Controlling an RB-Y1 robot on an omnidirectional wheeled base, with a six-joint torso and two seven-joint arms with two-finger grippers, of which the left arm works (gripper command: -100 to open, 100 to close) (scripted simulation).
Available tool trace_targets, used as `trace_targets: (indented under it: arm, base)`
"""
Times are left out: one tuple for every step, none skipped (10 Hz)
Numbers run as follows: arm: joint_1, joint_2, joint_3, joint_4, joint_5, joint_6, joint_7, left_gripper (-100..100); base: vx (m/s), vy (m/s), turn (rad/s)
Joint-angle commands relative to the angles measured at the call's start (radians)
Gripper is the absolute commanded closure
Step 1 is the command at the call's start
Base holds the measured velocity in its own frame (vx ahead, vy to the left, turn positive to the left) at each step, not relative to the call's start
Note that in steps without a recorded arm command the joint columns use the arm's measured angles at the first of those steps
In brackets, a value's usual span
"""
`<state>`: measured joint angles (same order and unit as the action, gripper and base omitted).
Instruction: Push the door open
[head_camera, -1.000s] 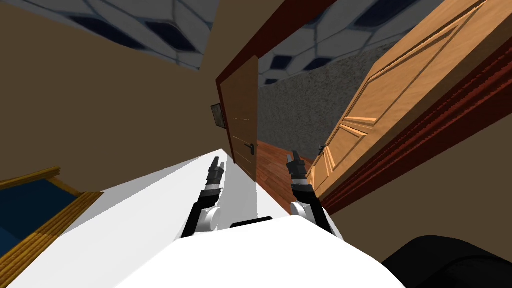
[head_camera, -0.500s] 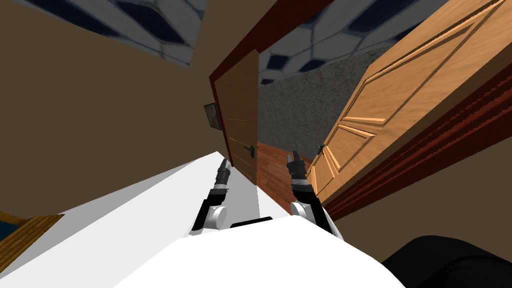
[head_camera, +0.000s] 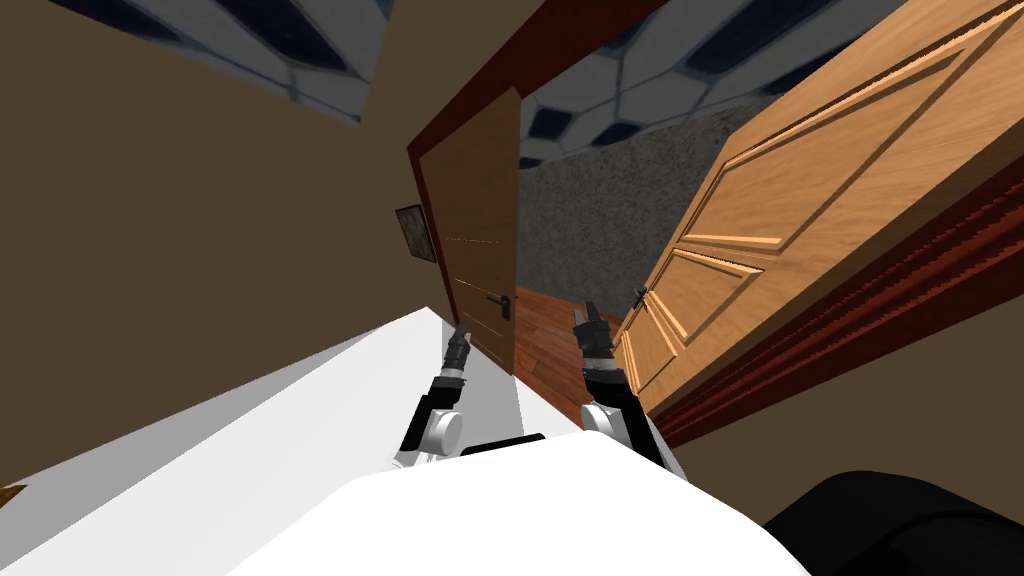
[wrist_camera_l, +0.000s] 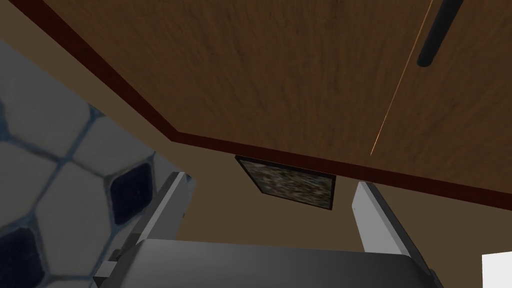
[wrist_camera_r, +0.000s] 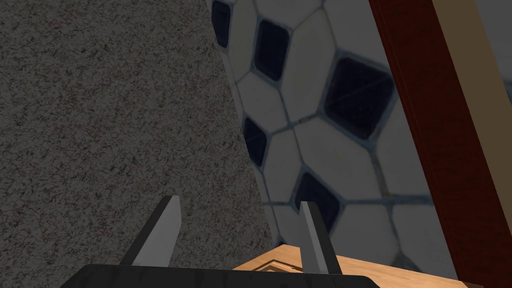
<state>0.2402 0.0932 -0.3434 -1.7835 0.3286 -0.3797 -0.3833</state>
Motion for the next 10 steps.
trace_targets:
  arm:
    - [-0.015,0.001,-0.015,0.032,0.017,-0.003,-0.013,-100]
    - [-0.023,0.0,-0.024,0.047,0.028,-0.002,-0.022,-100]
    - [-0.03,0.0,-0.032,0.061,0.038,-0.001,-0.03,-100]
    - [-0.044,-0.001,-0.05,0.09,0.058,0.001,-0.047,-100]
    - [-0.059,-0.003,-0.067,0.119,0.078,0.003,-0.064,-100]
    - [-0.066,-0.004,-0.076,0.133,0.088,0.004,-0.072,-100]
    - [-0.08,-0.007,-0.093,0.161,0.108,0.006,-0.088,-100]
    - [-0.094,-0.011,-0.109,0.19,0.128,0.008,-0.104,-100]
    - [-0.101,-0.012,-0.118,0.203,0.137,0.008,-0.112,-100]
    - [-0.114,-0.018,-0.134,0.23,0.156,0.01,-0.128,-100]
  base:
    - [0.069,0.085,-0.091]
    - [0.059,0.077,-0.096]
    - [0.074,0.086,-0.088]
    - [0.098,0.099,-0.168]
    - [0.136,0.143,-0.167]
    - [0.126,0.169,-0.101]
    - [0.111,0.142,-0.14]
    - [0.128,0.148,-0.165]
    - [0.126,0.155,-0.097]
    - [0.126,0.139,-0.125]
